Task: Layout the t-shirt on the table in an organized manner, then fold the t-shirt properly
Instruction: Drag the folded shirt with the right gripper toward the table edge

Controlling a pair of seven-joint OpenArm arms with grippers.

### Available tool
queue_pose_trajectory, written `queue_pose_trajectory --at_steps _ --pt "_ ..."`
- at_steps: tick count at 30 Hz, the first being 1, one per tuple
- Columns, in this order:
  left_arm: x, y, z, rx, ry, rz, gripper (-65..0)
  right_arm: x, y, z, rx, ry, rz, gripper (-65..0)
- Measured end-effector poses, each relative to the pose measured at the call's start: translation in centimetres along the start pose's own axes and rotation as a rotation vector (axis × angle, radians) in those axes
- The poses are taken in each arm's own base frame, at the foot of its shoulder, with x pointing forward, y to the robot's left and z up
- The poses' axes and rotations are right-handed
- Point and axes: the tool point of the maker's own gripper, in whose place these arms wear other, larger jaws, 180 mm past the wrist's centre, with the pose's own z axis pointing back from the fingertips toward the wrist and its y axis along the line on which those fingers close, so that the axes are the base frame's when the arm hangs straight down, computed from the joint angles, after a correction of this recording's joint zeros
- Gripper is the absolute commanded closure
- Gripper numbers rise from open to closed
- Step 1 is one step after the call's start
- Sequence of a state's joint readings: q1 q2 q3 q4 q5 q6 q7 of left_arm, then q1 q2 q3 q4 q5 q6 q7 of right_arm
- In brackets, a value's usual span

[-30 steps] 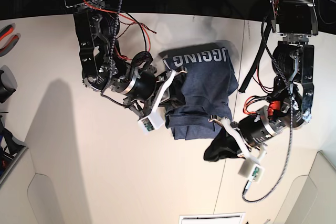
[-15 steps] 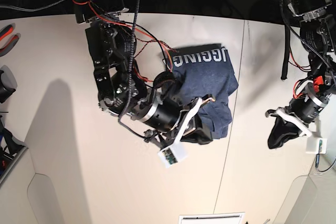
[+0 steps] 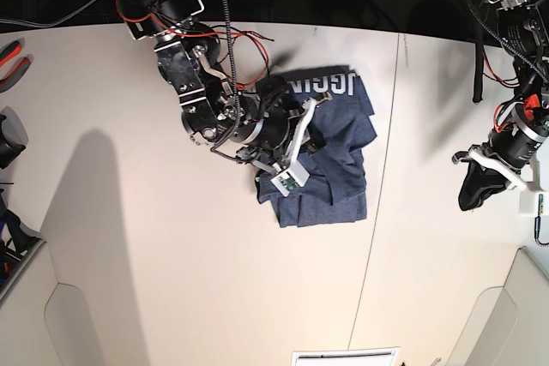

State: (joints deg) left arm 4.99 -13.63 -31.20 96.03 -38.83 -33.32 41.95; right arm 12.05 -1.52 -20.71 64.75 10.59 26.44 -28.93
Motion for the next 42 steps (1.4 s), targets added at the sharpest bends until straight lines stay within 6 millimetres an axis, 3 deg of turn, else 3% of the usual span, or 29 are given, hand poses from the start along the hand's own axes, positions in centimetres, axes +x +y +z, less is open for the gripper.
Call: queue_pose_trajectory --at_steps 9,14,20,25,32,35,37,42 --pt "-0.1 0.0 0.0 -0.001 0.001 0.003 0.0 -4.2 -9.6 5.7 -0.155 0.075 0.058 0.0" --pt "-0.1 0.0 0.0 -0.001 0.001 0.003 0.0 -5.6 -13.8 8.9 -0.224 0.102 0.022 0.0" --pt "-0.4 0.0 0.1 0.001 0.009 0.004 0.0 -6.9 -19.6 14.2 -0.35 0.12 -0.056 0.0" --pt "-0.4 0.0 0.1 0.001 0.008 0.004 0.0 -7.5 -22.2 17.7 -0.384 0.105 -0.136 0.0" --pt "-0.3 0.0 0.1 0.001 0.001 0.005 0.0 -6.8 -21.7 17.3 -0.355 0.064 -0.18 0.0" --pt "1.5 -0.9 0.3 -0.056 -0.1 0.078 0.0 -5.6 -21.6 17.3 -0.344 0.048 -0.175 0.0" --pt "2.8 -1.4 0.5 -0.085 -0.167 0.109 0.0 -3.4 -21.5 17.7 -0.35 0.01 -0.137 0.0" --pt "3.9 -3.1 0.7 -0.174 -0.208 0.068 0.0 6.9 -21.4 22.1 -0.394 -0.26 -0.015 0.0"
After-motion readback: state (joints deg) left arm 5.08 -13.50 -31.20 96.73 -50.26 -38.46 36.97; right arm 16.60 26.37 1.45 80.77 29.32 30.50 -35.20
